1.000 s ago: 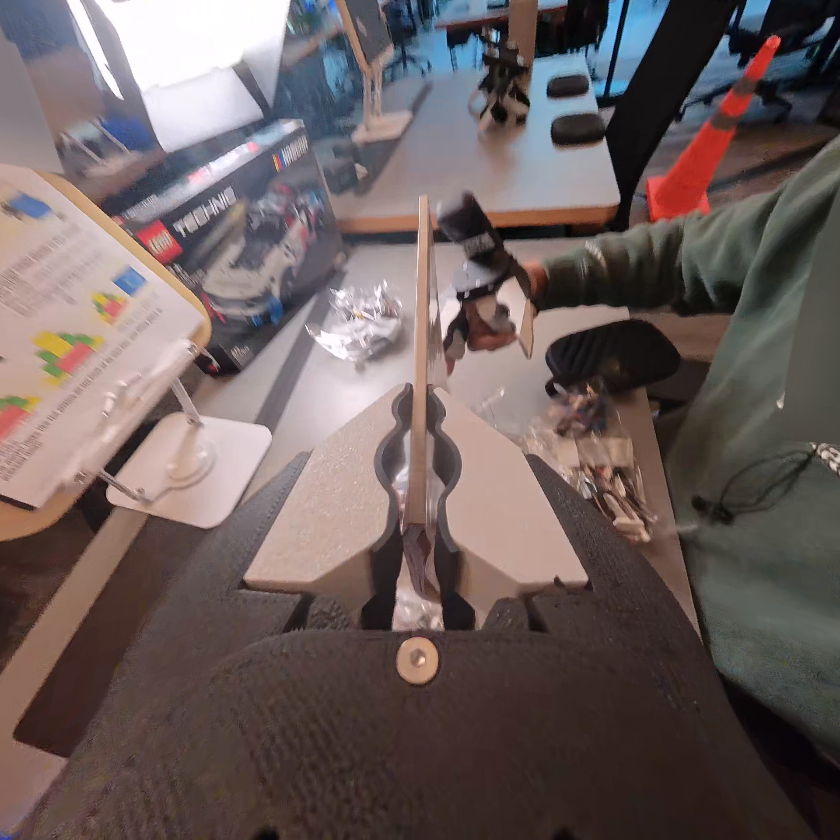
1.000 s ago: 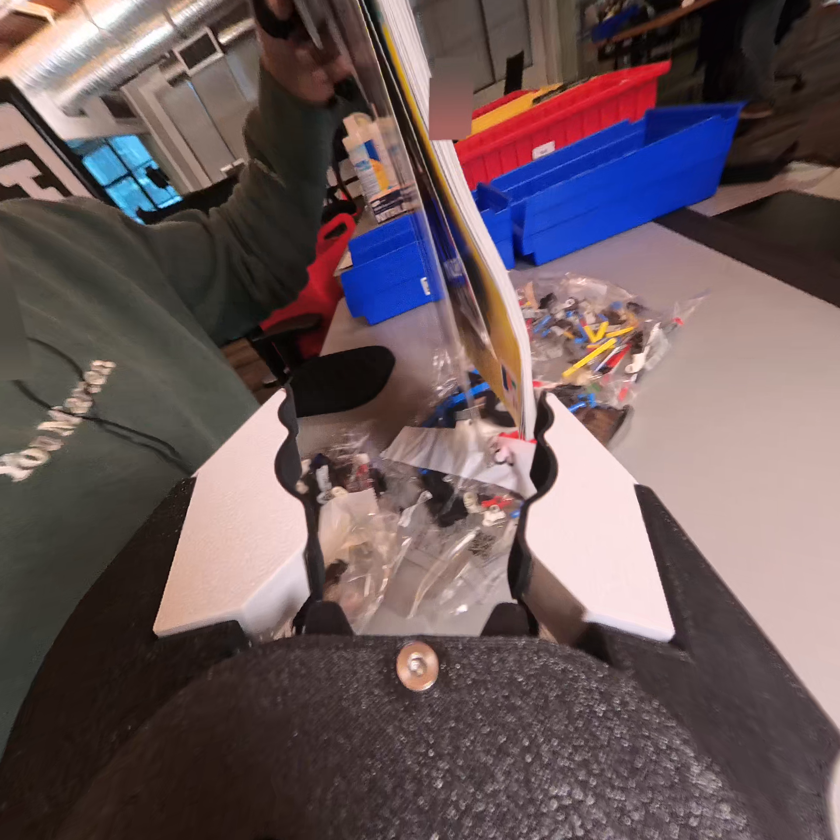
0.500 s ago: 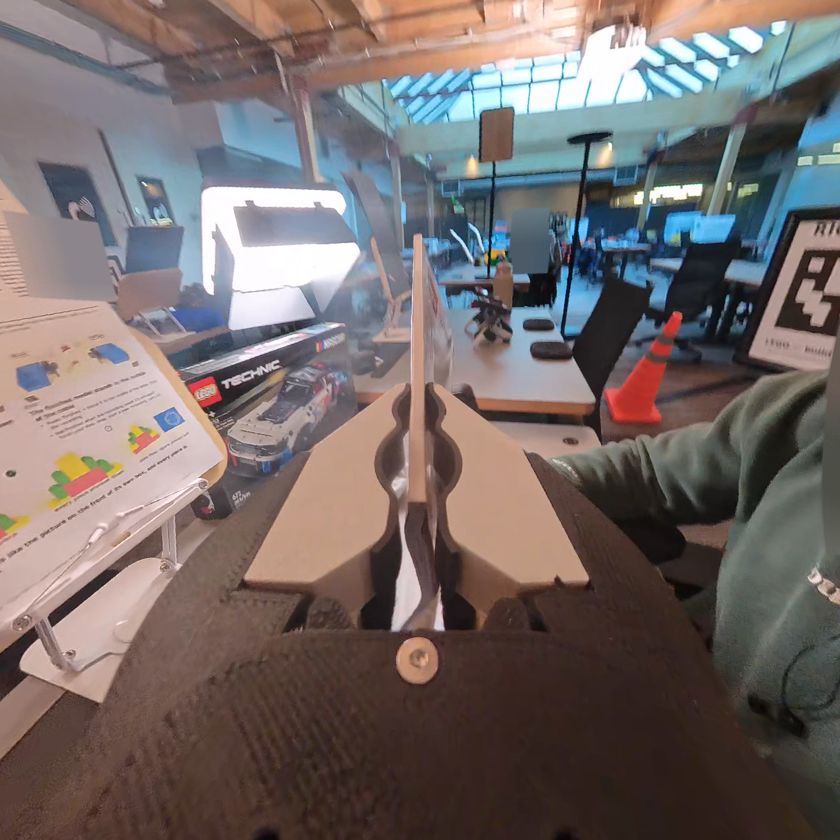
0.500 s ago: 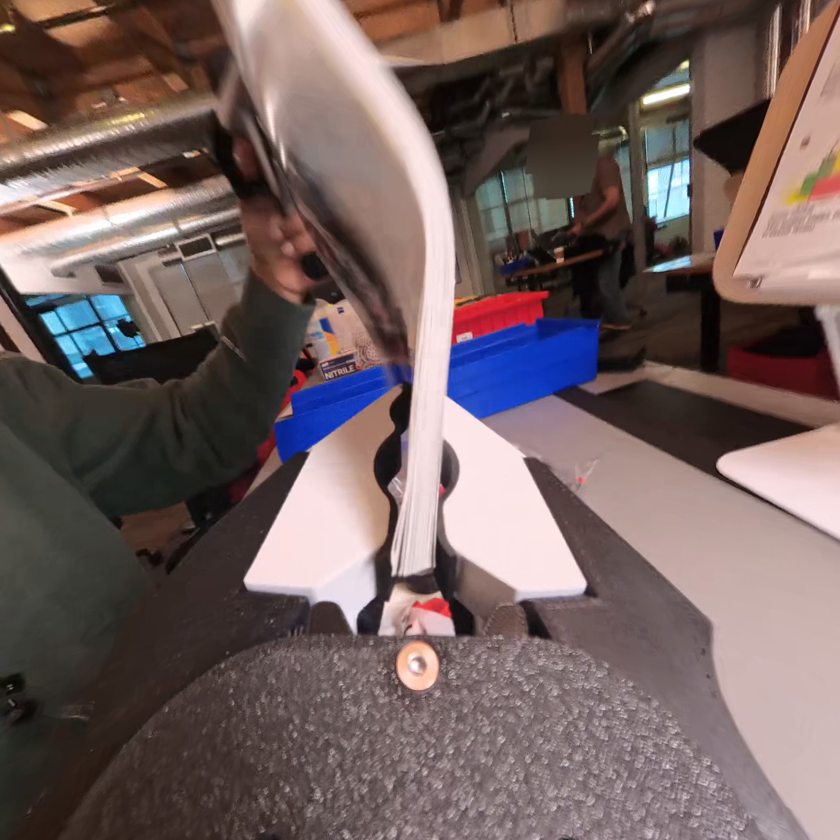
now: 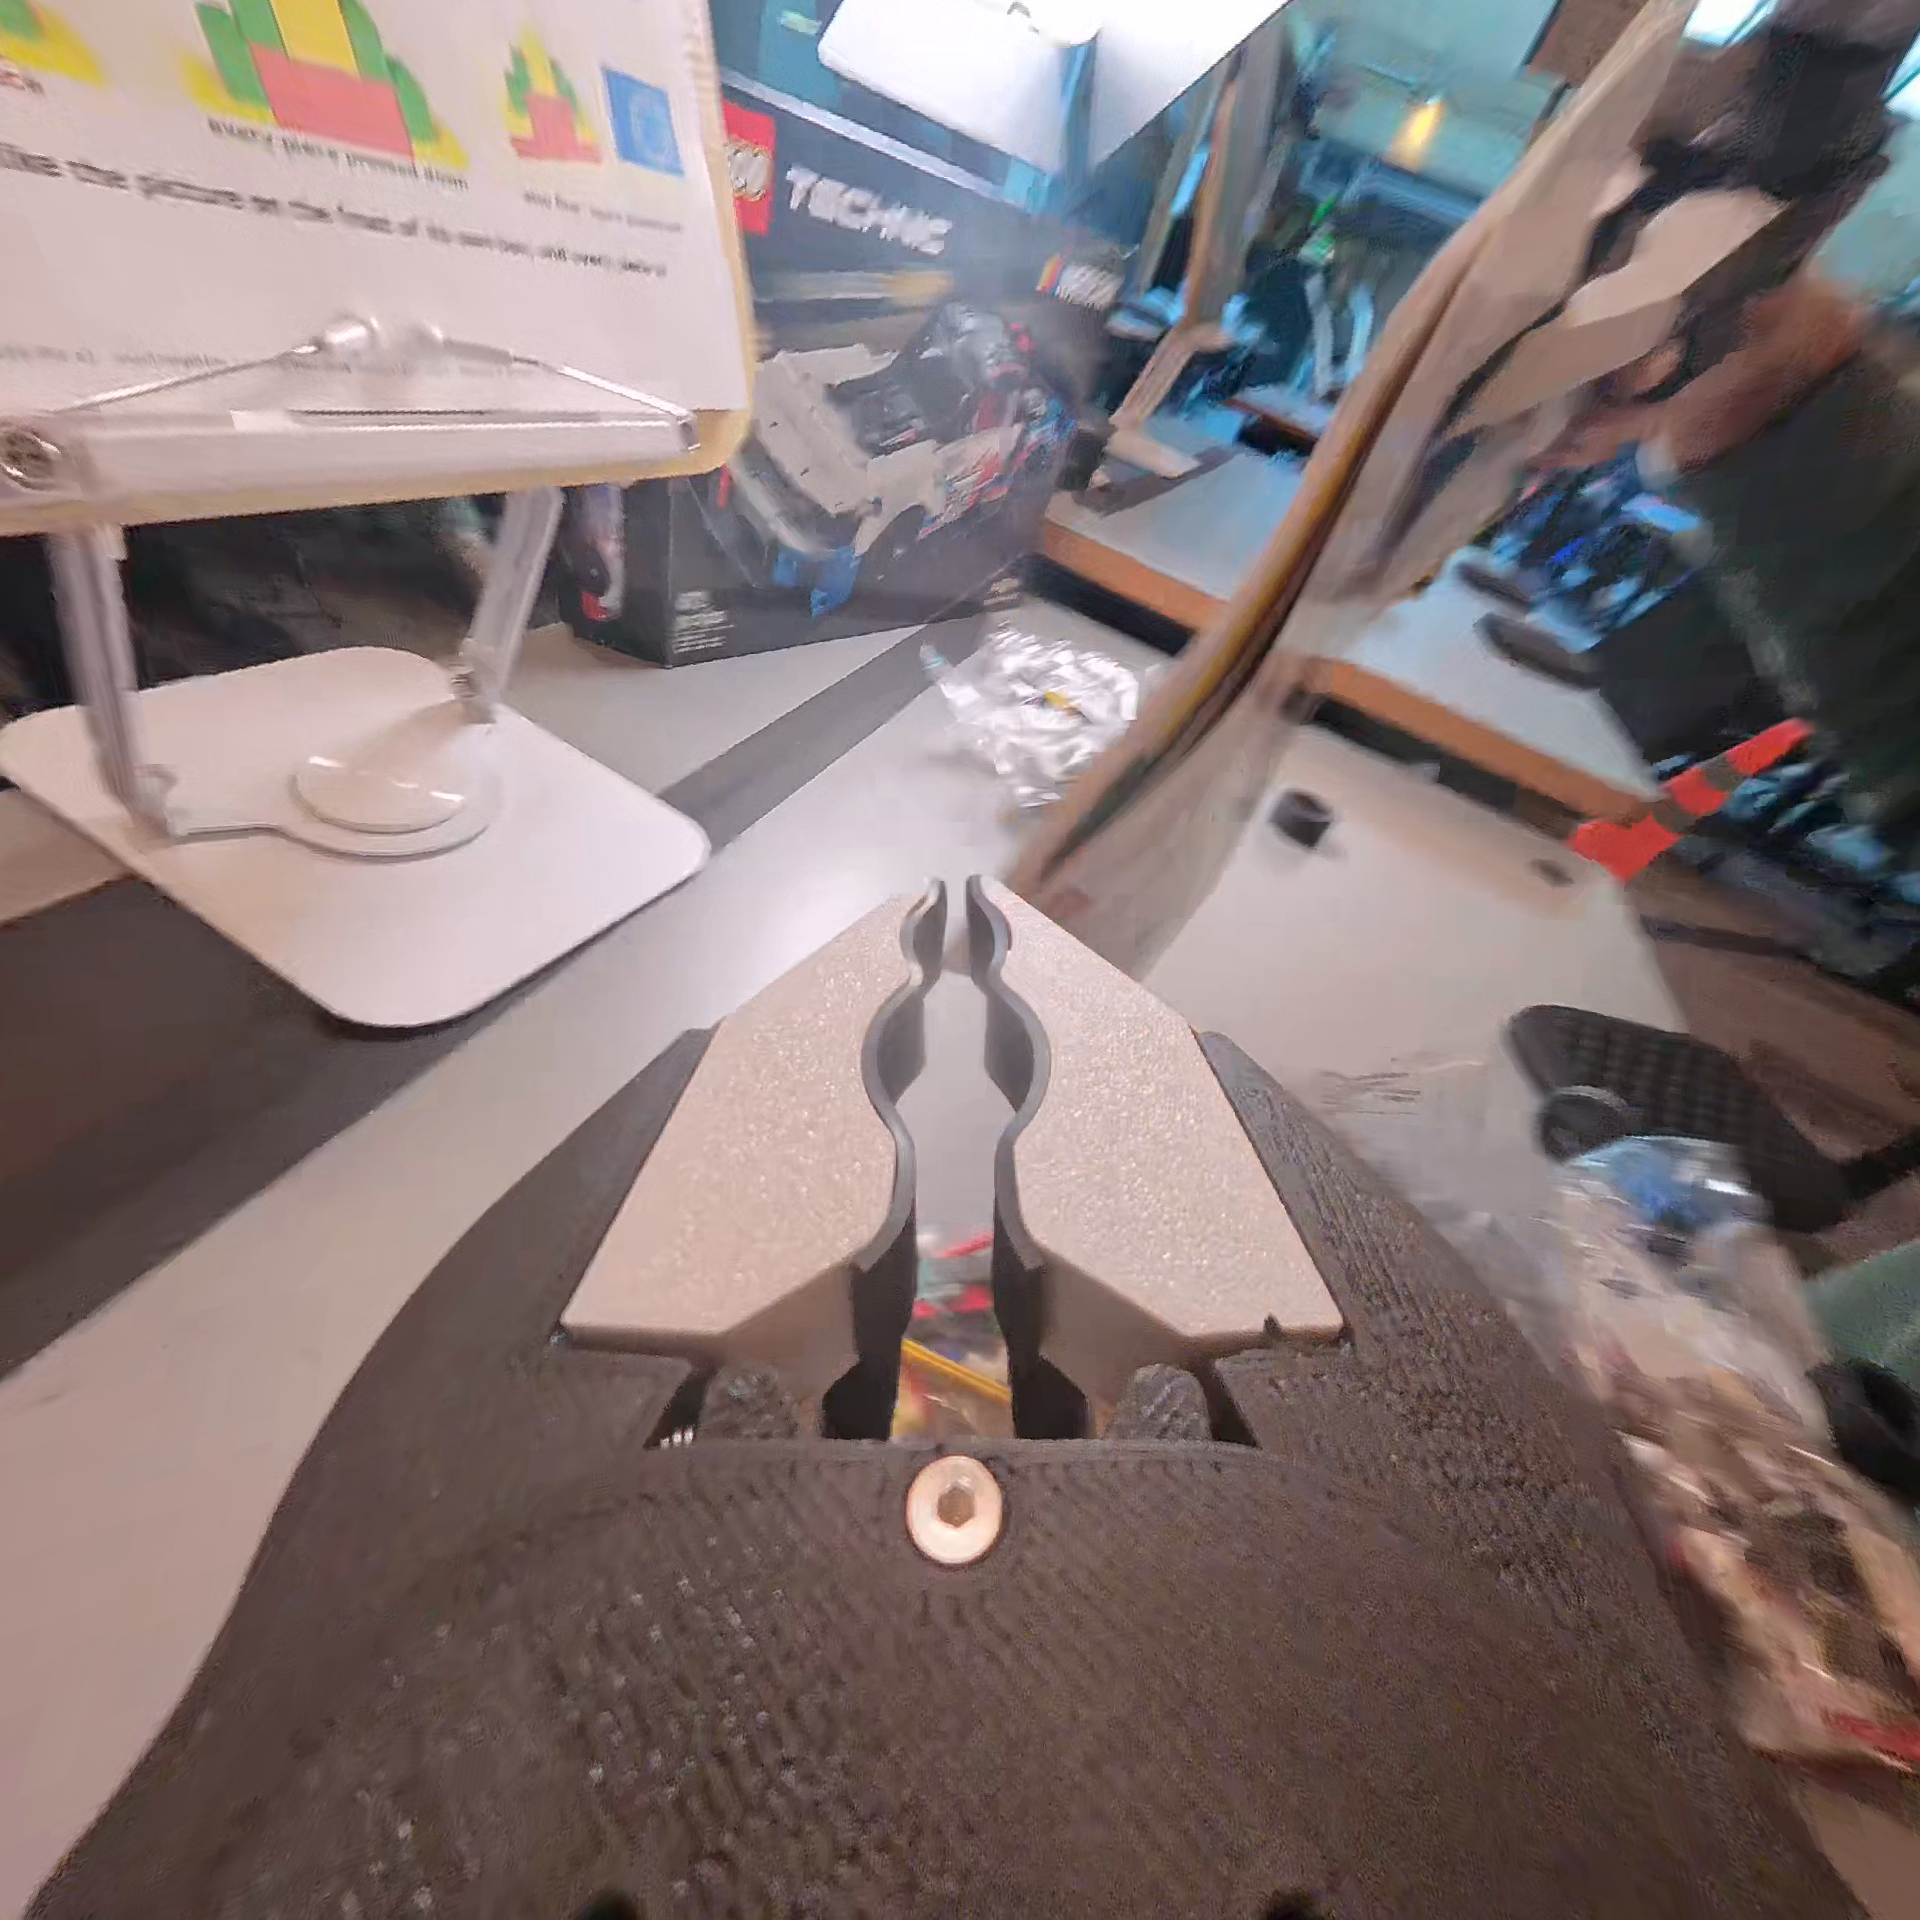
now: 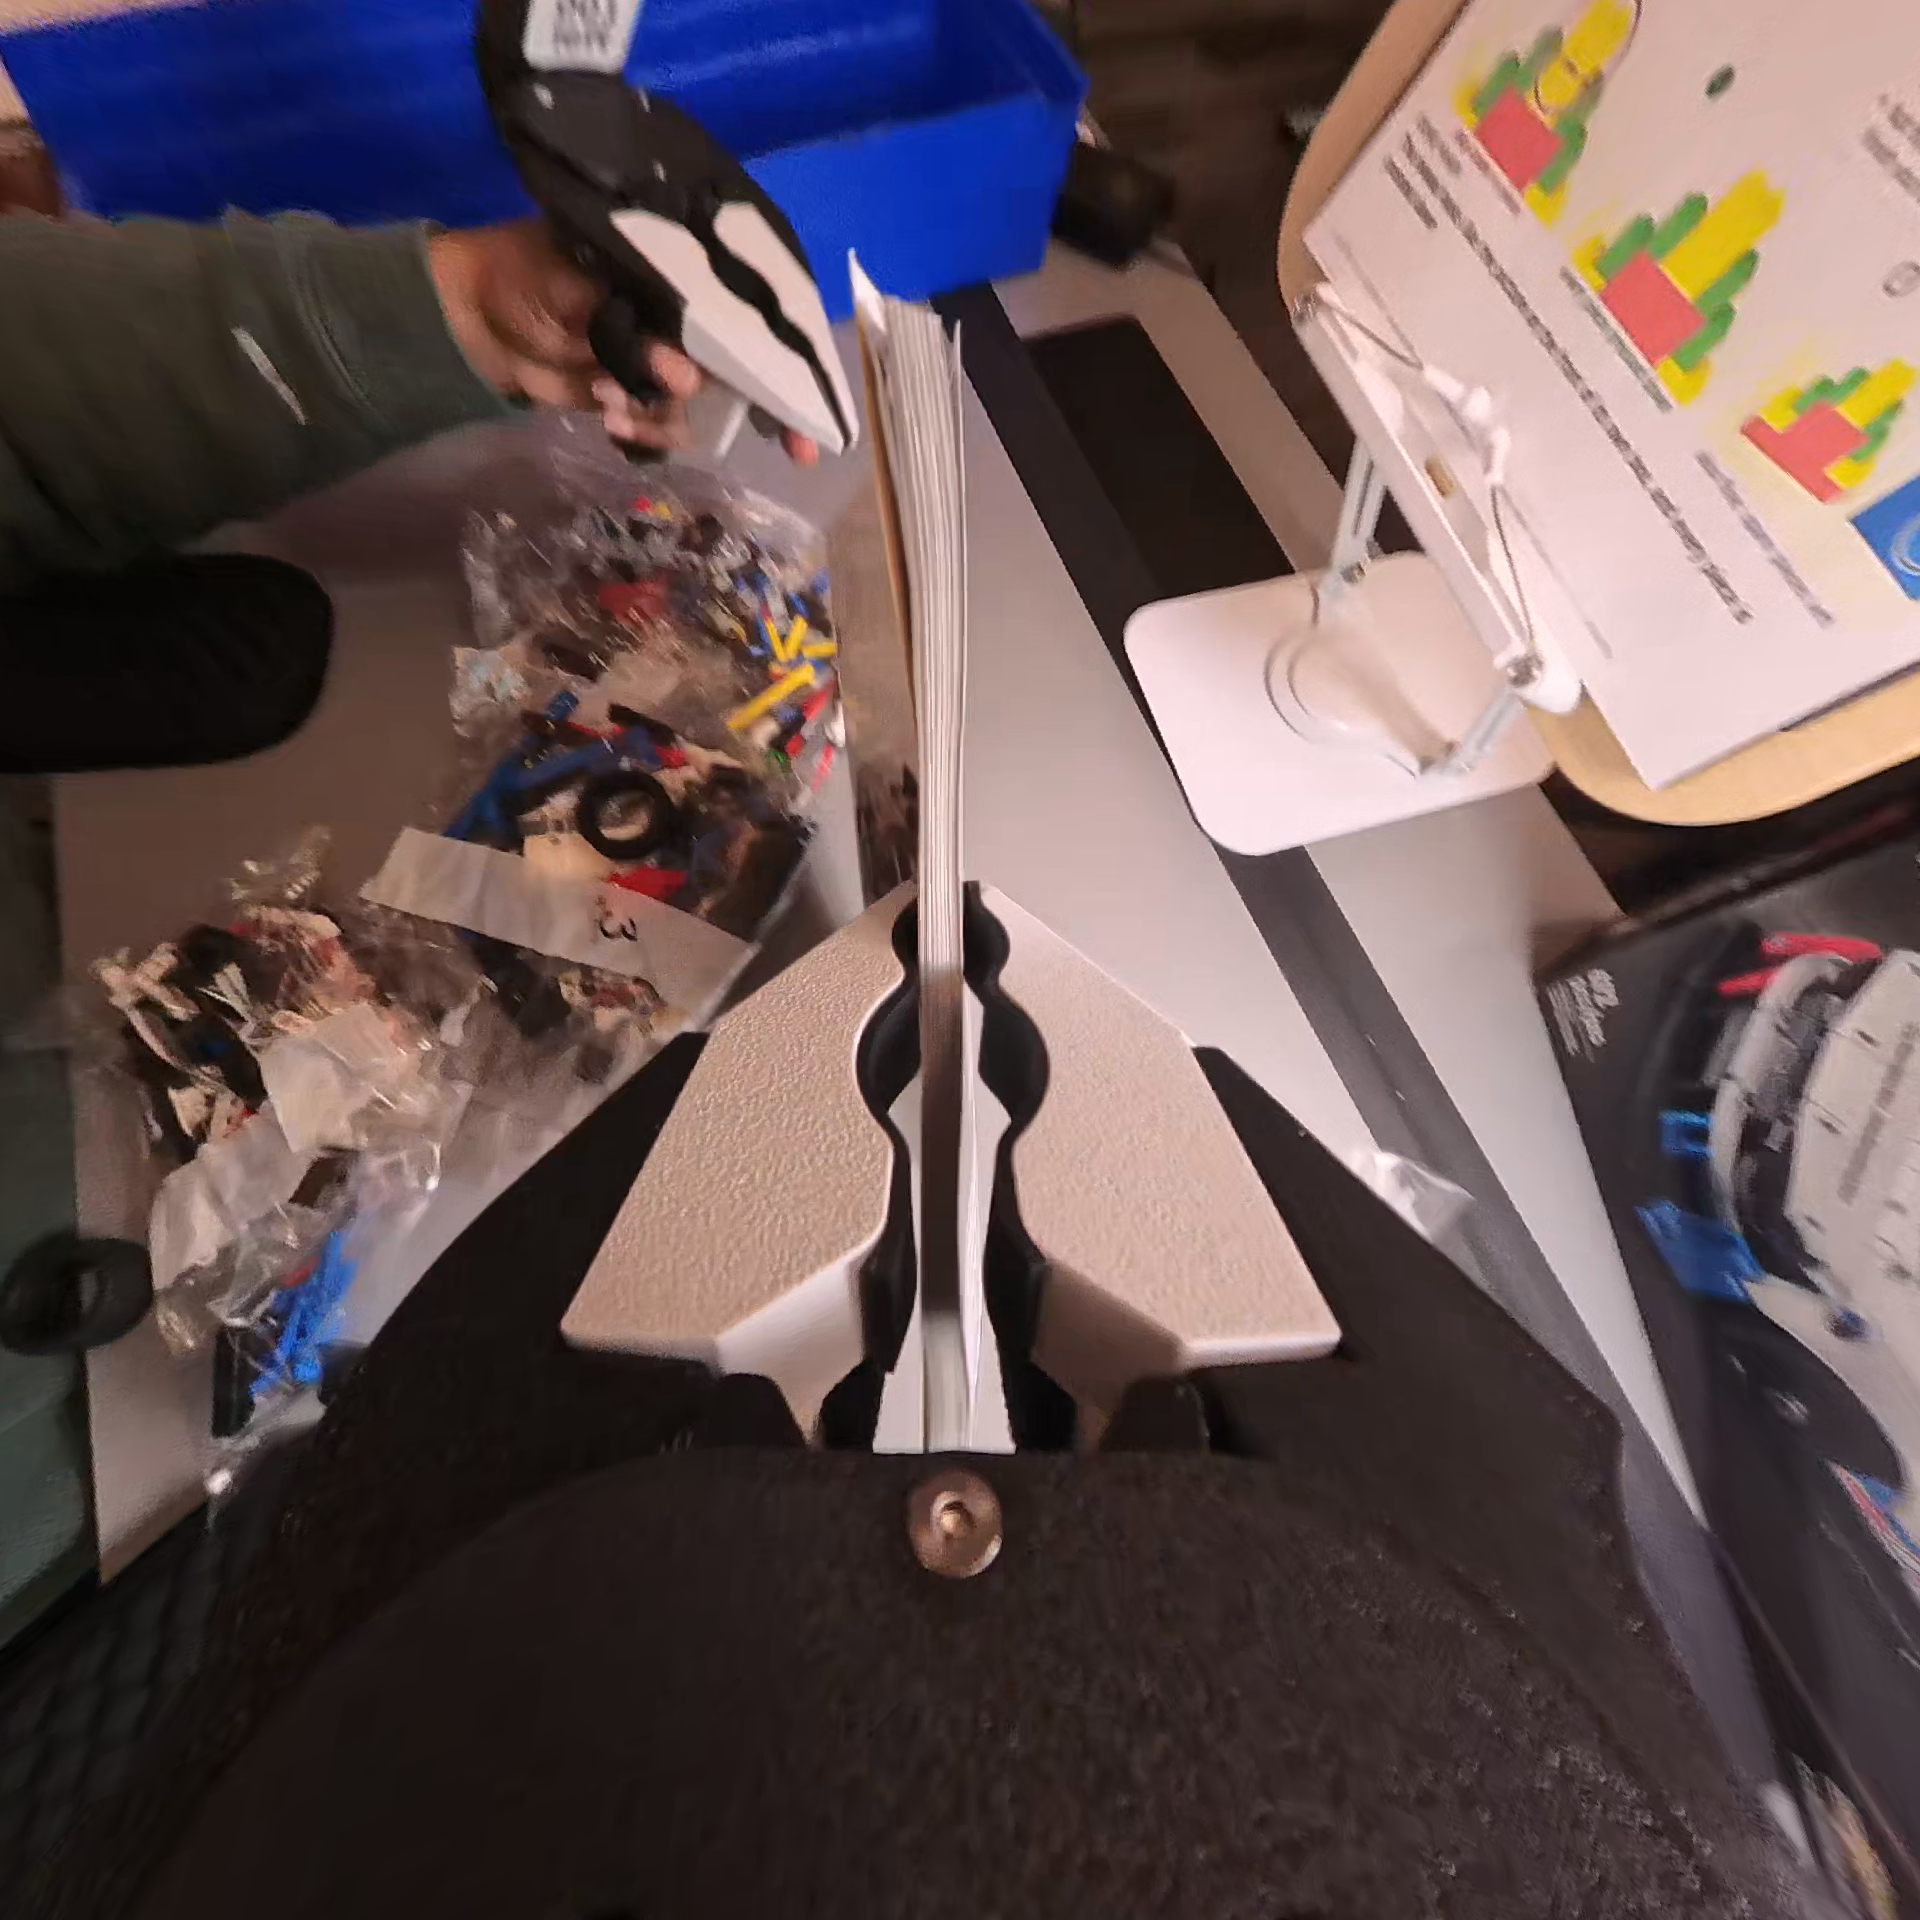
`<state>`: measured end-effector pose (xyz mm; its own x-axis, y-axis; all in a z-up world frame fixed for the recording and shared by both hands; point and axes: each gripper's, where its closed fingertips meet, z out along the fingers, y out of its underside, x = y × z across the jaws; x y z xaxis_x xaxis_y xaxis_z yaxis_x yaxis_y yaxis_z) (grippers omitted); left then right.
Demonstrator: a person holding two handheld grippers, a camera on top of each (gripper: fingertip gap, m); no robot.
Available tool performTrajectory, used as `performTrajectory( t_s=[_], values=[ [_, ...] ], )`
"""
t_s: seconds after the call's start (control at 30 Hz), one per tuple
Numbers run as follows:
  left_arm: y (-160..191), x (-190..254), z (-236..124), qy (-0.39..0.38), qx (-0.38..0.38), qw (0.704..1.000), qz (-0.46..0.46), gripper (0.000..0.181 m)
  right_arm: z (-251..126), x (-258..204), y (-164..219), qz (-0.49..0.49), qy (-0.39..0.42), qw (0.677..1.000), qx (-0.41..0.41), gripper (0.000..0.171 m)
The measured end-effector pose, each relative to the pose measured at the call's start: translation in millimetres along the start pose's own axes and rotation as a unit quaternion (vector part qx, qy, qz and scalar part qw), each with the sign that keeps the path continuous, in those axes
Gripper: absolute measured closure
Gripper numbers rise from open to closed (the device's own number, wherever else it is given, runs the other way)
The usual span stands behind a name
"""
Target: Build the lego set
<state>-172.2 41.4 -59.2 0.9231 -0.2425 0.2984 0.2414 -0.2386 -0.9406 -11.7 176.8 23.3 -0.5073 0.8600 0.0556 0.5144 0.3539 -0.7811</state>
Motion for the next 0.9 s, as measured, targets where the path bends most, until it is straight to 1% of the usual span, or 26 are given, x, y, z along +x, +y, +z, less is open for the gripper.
performTrajectory(
  t_s=[0.07, 0.17, 0.27, 0.33, 0.37, 0.47, 0.5, 0.57, 0.67, 0.7, 0.73, 0.77, 0.83, 0.9],
  values=[
    [-2.9, -25.0, 14.3, -0.051, -0.023, 0.998, 0.033, 0.170, -2.6, 13.7, 7.7, -0.014, 0.030, 0.998, -0.061, 0.171],
    [-29.8, -67.9, 30.2, -0.151, -0.032, 0.982, 0.113, 0.152, -7.9, 32.5, 17.4, -0.052, 0.070, 0.987, -0.135, 0.170],
    [-63.7, -101.8, 48.8, -0.223, -0.052, 0.952, 0.203, 0.148, -13.7, 45.9, -0.6, -0.070, 0.095, 0.983, -0.143, 0.169],
    [-80.8, -121.6, 64.9, -0.248, -0.079, 0.934, 0.247, 0.148, -17.6, 56.0, -23.4, -0.067, 0.105, 0.985, -0.123, 0.169],
    [-86.2, -131.0, 73.6, -0.251, -0.094, 0.930, 0.253, 0.147, -19.3, 60.8, -36.6, -0.066, 0.108, 0.986, -0.109, 0.169],
    [-83.0, -154.2, 99.5, -0.223, -0.158, 0.931, 0.241, 0.157, -25.4, 78.3, -78.8, -0.075, 0.129, 0.986, -0.069, 0.170],
    [-82.8, -160.9, 105.8, -0.220, -0.168, 0.929, 0.245, 0.160, -28.3, 85.0, -92.7, -0.076, 0.139, 0.986, -0.056, 0.170],
    [-86.7, -174.9, 112.6, -0.238, -0.179, 0.914, 0.276, 0.167, -34.2, 99.6, -117.5, -0.079, 0.160, 0.983, -0.031, 0.170],
    [-87.5, -176.0, 118.4, -0.229, -0.197, 0.901, 0.312, 0.179, -37.6, 124.9, -147.1, -0.081, 0.196, 0.977, 0.003, 0.171],
    [-92.1, -177.3, 116.9, -0.240, -0.190, 0.895, 0.324, 0.181, -36.8, 133.3, -156.2, -0.082, 0.206, 0.975, 0.013, 0.171],
    [-101.4, -180.4, 112.4, -0.263, -0.168, 0.893, 0.324, 0.181, -35.3, 140.8, -165.9, -0.088, 0.215, 0.972, 0.025, 0.170],
    [-109.7, -183.5, 106.3, -0.279, -0.141, 0.900, 0.304, 0.181, -33.8, 147.4, -176.0, -0.093, 0.223, 0.970, 0.036, 0.169],
    [-123.2, -190.4, 89.5, -0.293, -0.072, 0.925, 0.230, 0.181, -32.2, 156.8, -199.8, -0.109, 0.234, 0.964, 0.064, 0.169],
    [-129.5, -200.0, 67.1, -0.299, 0.002, 0.944, 0.140, 0.181, -32.7, 163.5, -225.4, -0.114, 0.240, 0.958, 0.104, 0.169]
  ],
)
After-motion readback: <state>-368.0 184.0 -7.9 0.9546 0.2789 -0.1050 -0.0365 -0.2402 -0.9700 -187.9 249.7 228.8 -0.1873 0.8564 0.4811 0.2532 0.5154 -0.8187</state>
